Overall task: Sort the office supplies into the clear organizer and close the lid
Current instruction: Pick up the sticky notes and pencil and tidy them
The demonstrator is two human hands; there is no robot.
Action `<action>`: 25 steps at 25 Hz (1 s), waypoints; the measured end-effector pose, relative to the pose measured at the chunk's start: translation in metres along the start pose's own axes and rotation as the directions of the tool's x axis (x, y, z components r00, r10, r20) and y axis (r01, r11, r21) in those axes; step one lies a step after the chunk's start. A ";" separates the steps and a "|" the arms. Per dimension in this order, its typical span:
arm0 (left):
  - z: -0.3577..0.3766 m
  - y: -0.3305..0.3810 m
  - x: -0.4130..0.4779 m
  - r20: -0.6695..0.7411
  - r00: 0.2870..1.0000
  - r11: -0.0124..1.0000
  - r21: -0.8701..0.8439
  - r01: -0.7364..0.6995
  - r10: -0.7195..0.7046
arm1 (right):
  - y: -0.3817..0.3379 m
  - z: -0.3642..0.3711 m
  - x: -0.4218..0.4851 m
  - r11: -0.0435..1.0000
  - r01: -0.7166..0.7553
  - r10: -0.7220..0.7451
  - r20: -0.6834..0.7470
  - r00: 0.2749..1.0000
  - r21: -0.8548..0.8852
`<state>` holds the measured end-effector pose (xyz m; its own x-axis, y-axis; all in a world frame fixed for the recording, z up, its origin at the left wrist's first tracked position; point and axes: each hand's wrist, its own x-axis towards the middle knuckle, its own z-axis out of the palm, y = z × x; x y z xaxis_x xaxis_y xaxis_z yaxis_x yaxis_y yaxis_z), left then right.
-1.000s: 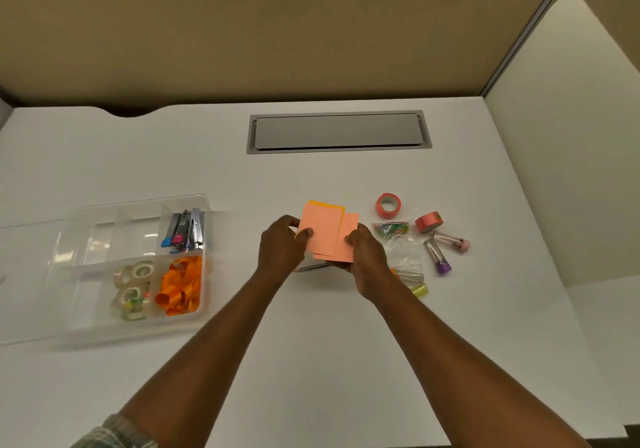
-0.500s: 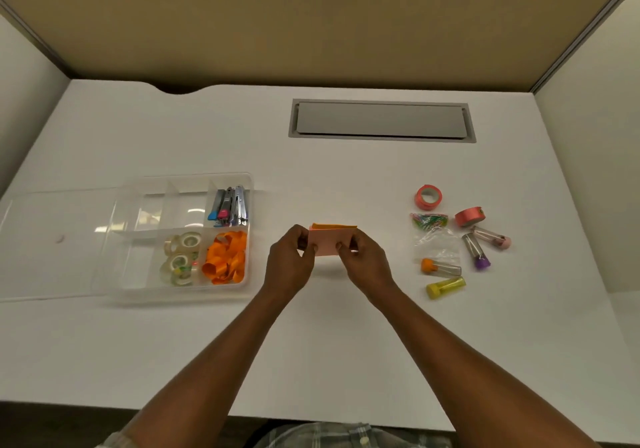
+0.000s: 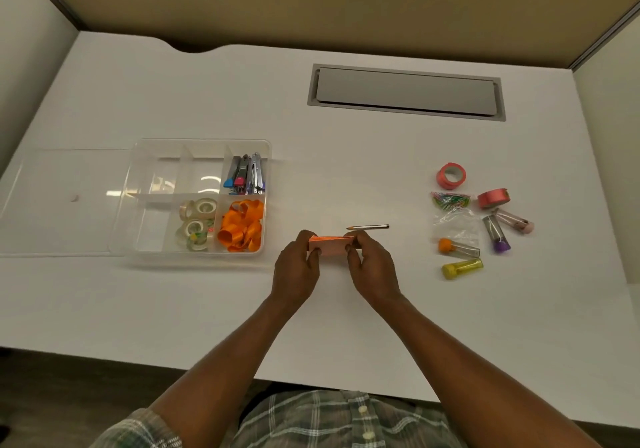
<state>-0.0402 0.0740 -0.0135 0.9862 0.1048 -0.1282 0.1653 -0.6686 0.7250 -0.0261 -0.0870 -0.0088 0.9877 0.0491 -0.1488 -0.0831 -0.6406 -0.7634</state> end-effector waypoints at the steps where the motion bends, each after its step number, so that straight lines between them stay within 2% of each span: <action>1: 0.000 0.000 0.001 0.007 1.000 1.000 -0.001 0.013 -0.013 | 0.001 0.002 0.001 1.000 -0.003 0.004 0.022 1.000 -0.019; 4: -0.003 0.002 0.002 0.038 0.999 0.999 -0.022 0.041 -0.040 | -0.001 0.004 0.002 0.999 -0.028 0.029 0.019 0.999 -0.044; 6: -0.010 0.006 0.003 0.000 1.000 0.998 -0.057 0.011 -0.011 | -0.007 0.002 0.006 1.000 -0.027 0.027 -0.024 0.999 0.010; 7: -0.016 0.009 0.004 -0.040 0.999 0.997 -0.077 -0.029 0.026 | -0.011 0.001 0.010 0.996 -0.061 0.063 -0.026 0.998 0.064; 8: -0.023 0.012 0.005 -0.084 0.993 0.991 -0.095 -0.091 0.083 | -0.016 -0.002 0.015 0.975 -0.158 0.162 -0.009 0.987 0.156; 9: -0.030 0.014 0.006 -0.129 0.979 0.980 -0.097 -0.171 0.158 | -0.023 -0.005 0.022 0.885 -0.321 0.324 0.048 0.945 0.336; 10: -0.038 0.015 0.008 -0.169 0.957 0.965 -0.075 -0.252 0.236 | -0.032 -0.009 0.030 0.685 -0.486 0.477 0.171 0.862 0.543; 11: -0.045 0.016 0.010 -0.196 0.931 0.947 -0.032 -0.319 0.307 | -0.039 -0.015 0.038 0.443 -0.598 0.545 0.329 0.771 0.668; 12: -0.053 0.015 0.013 -0.209 0.908 0.929 0.020 -0.369 0.364 | -0.047 -0.020 0.043 0.298 -0.656 0.541 0.444 0.715 0.694; 13: -0.060 0.013 0.015 -0.207 0.890 0.914 0.068 -0.400 0.405 | -0.056 -0.024 0.047 0.267 -0.687 0.504 0.509 0.697 0.676; 15: -0.073 0.006 0.019 -0.191 0.883 0.904 0.118 -0.412 0.428 | -0.071 -0.023 0.054 0.389 -0.666 0.431 0.514 0.742 0.636; 17: -0.083 0.000 0.020 -0.214 0.919 0.943 0.032 -0.332 0.331 | -0.084 -0.016 0.059 0.512 -0.592 0.376 0.457 0.806 0.623; 19: -0.091 -0.003 0.021 -0.217 0.975 0.949 -0.296 -0.106 0.042 | -0.094 -0.008 0.061 0.596 -0.515 0.357 0.371 0.857 0.616; 21: -0.099 -0.004 0.026 -0.038 0.971 0.806 -0.567 0.172 -0.234 | -0.103 0.004 0.060 0.696 -0.431 0.331 0.276 0.902 0.574; 22: -0.101 -0.004 0.028 0.042 0.958 0.778 -0.574 0.254 -0.282 | -0.108 0.010 0.059 0.746 -0.382 0.307 0.227 0.924 0.546; 23: -0.103 -0.004 0.029 0.086 0.956 0.797 -0.534 0.283 -0.282 | -0.113 0.017 0.057 0.785 -0.333 0.280 0.181 0.943 0.523; 25: -0.107 -0.002 0.030 0.086 0.967 0.869 -0.425 0.255 -0.241 | -0.123 0.033 0.055 0.833 -0.275 0.255 0.108 0.961 0.481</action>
<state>-0.0103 0.1573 0.0537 0.9126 0.1991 -0.3570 0.3988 -0.2415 0.8847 0.0343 0.0201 0.0564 0.9135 -0.0334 -0.4054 -0.4045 -0.1785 -0.8969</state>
